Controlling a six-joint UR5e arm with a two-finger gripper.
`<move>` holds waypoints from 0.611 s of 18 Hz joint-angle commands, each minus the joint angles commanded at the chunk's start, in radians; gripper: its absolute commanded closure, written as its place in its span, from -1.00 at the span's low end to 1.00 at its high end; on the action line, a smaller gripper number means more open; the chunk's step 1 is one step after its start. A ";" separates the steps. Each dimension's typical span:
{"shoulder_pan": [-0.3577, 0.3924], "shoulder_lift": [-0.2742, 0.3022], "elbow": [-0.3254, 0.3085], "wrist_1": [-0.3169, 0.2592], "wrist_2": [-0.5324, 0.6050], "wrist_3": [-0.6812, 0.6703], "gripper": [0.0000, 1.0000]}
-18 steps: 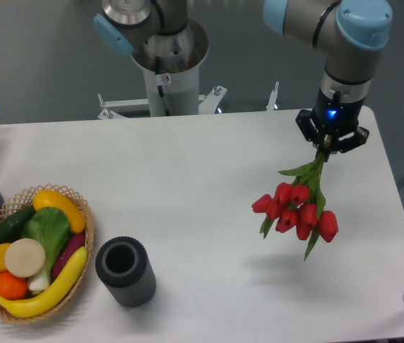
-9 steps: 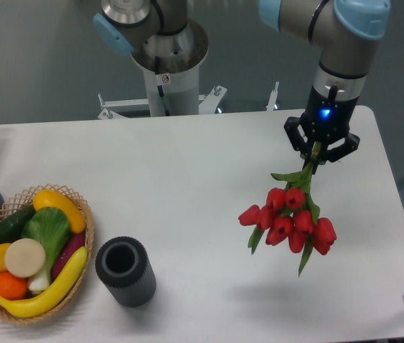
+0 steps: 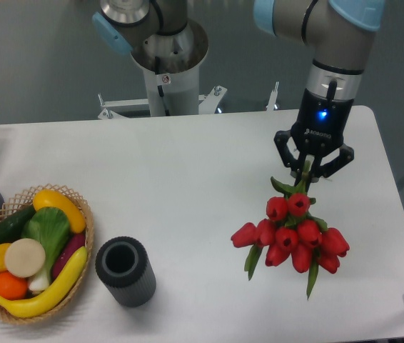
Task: Insert the flowers into the vase
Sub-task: 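Carry the tulips over the black vase, tilting the gripper toward it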
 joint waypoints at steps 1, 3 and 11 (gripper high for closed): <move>0.002 -0.002 -0.003 0.000 -0.064 -0.011 1.00; 0.002 -0.009 -0.008 0.000 -0.128 -0.012 1.00; -0.009 -0.032 -0.015 0.043 -0.353 -0.020 1.00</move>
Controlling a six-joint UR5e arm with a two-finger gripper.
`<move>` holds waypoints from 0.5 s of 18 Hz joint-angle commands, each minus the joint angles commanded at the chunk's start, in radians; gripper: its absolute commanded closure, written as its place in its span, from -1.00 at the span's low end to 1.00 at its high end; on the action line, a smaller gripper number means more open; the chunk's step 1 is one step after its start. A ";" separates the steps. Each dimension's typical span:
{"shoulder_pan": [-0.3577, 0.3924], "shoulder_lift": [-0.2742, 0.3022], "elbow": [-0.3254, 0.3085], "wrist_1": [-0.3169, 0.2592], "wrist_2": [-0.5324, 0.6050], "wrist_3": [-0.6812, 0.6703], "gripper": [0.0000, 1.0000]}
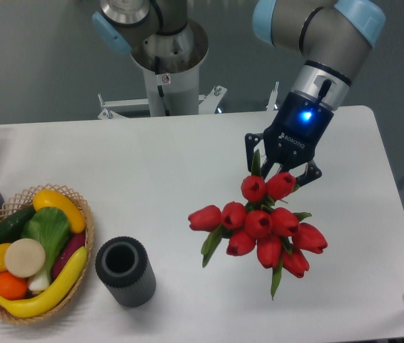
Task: Insert the flowers into the vase
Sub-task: 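Carry the tulips over the black vase, tilting the gripper toward it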
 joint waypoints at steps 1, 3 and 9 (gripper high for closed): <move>-0.006 -0.006 0.000 0.023 -0.012 0.000 1.00; -0.026 -0.018 -0.003 0.049 -0.019 -0.006 1.00; -0.080 -0.026 0.003 0.083 -0.029 -0.021 1.00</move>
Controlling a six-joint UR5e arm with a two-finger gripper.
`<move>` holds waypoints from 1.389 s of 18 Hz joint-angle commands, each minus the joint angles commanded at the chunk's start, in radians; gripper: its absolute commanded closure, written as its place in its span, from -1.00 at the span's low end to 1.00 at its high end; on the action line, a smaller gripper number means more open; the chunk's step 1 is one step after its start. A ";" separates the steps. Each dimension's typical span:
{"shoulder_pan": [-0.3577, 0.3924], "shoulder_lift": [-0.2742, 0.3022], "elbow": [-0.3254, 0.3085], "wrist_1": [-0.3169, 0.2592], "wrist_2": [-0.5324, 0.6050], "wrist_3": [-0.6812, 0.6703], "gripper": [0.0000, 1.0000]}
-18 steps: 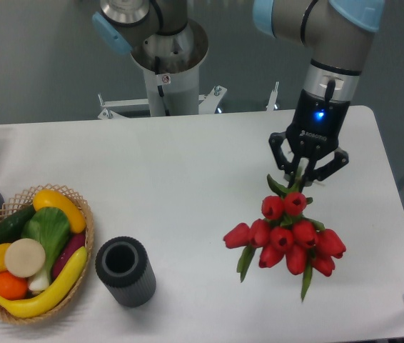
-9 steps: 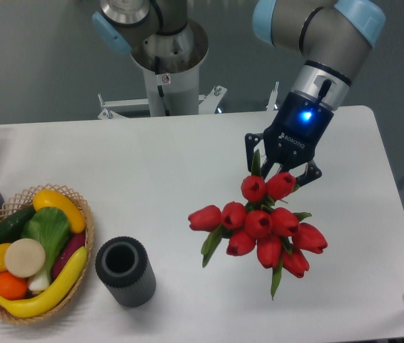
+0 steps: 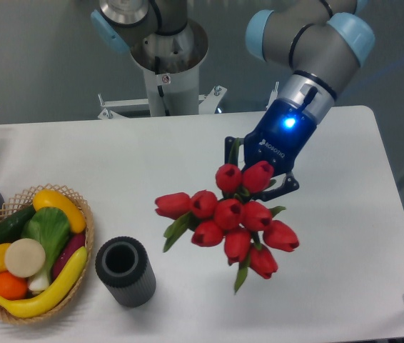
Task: Insert the flowers into the vase
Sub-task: 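Carry the tulips over the black vase, tilting the gripper toward it, then lower the tulip stems down into the black vase opening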
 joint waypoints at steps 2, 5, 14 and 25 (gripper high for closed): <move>-0.006 0.000 0.000 0.015 -0.028 -0.011 1.00; -0.040 -0.002 0.005 0.026 -0.043 -0.041 1.00; -0.157 -0.052 0.011 0.092 -0.048 -0.041 0.99; -0.233 -0.127 0.124 0.100 -0.086 -0.054 0.97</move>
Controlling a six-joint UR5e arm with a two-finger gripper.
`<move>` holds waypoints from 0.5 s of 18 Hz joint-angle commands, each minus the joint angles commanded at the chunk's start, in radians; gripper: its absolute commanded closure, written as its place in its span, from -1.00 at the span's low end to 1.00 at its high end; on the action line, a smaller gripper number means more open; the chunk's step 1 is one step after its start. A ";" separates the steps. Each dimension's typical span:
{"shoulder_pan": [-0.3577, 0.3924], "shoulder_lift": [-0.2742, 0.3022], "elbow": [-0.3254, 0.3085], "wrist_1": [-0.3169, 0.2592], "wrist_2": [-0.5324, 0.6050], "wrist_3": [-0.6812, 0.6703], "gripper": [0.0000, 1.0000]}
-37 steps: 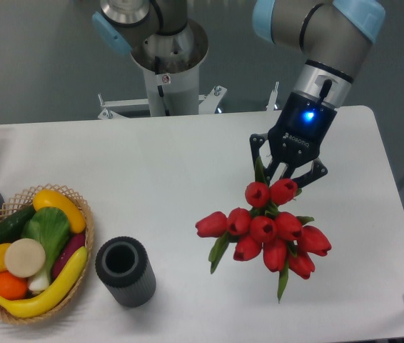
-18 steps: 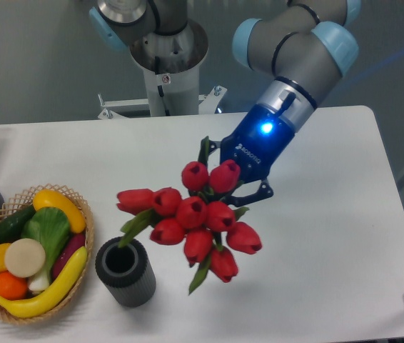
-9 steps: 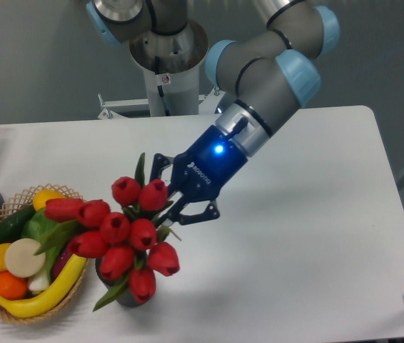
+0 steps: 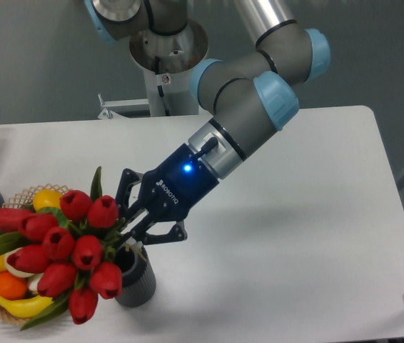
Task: Insert the flowers into the vase
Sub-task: 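Lower the tulip stems down into the black vase opening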
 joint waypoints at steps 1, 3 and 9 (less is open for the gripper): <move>-0.002 -0.003 0.000 0.005 0.000 0.000 0.97; -0.011 -0.020 0.000 0.018 0.000 0.000 0.97; -0.015 -0.026 -0.009 0.043 -0.035 0.003 0.95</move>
